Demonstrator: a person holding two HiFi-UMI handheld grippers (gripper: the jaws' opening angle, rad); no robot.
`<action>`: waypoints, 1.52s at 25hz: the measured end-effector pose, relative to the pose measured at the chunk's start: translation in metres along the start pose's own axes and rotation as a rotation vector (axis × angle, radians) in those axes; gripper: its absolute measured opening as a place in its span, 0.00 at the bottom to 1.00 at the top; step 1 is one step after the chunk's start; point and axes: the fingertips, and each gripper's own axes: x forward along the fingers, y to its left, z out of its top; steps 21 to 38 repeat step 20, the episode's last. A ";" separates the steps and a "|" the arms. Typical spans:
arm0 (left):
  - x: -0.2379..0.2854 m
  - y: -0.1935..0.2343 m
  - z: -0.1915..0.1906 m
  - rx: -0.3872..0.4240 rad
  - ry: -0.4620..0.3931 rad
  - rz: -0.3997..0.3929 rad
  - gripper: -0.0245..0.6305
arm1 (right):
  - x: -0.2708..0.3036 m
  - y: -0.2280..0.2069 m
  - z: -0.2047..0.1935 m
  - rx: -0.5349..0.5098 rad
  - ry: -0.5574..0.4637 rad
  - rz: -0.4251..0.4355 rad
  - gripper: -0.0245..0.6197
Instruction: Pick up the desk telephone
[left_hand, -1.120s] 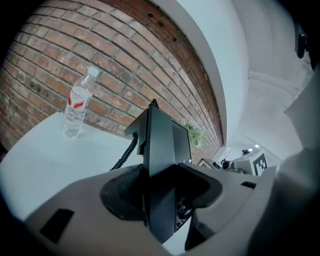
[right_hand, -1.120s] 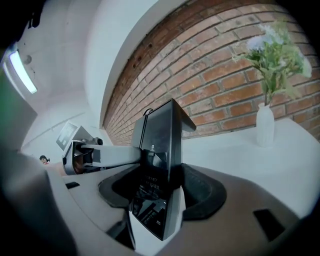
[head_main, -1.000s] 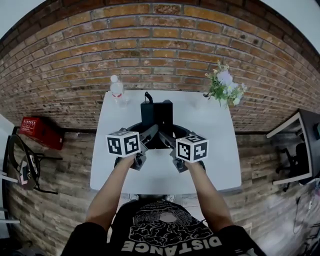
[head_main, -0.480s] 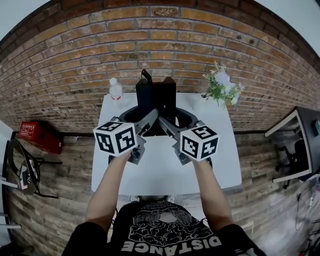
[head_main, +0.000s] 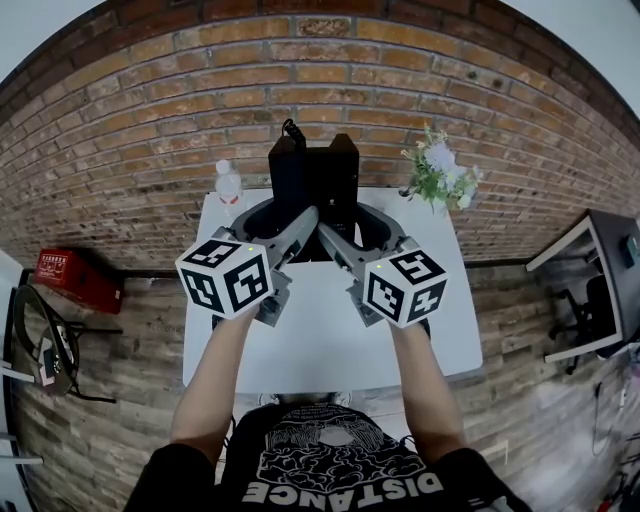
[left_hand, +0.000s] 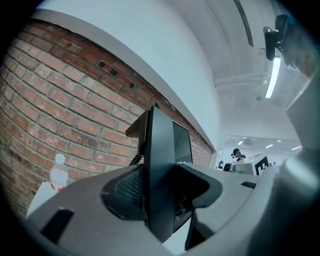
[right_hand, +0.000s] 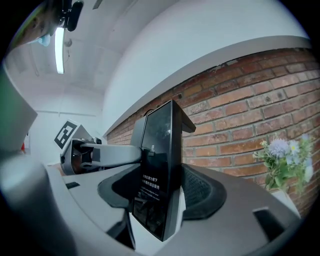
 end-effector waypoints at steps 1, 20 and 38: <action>0.000 0.000 0.001 0.000 -0.001 -0.001 0.36 | 0.000 0.000 0.001 -0.001 -0.001 -0.001 0.43; -0.001 0.004 -0.004 -0.017 0.009 0.008 0.36 | 0.003 0.000 -0.004 -0.012 0.021 0.005 0.43; -0.001 0.004 -0.004 -0.017 0.009 0.008 0.36 | 0.003 0.000 -0.004 -0.012 0.021 0.005 0.43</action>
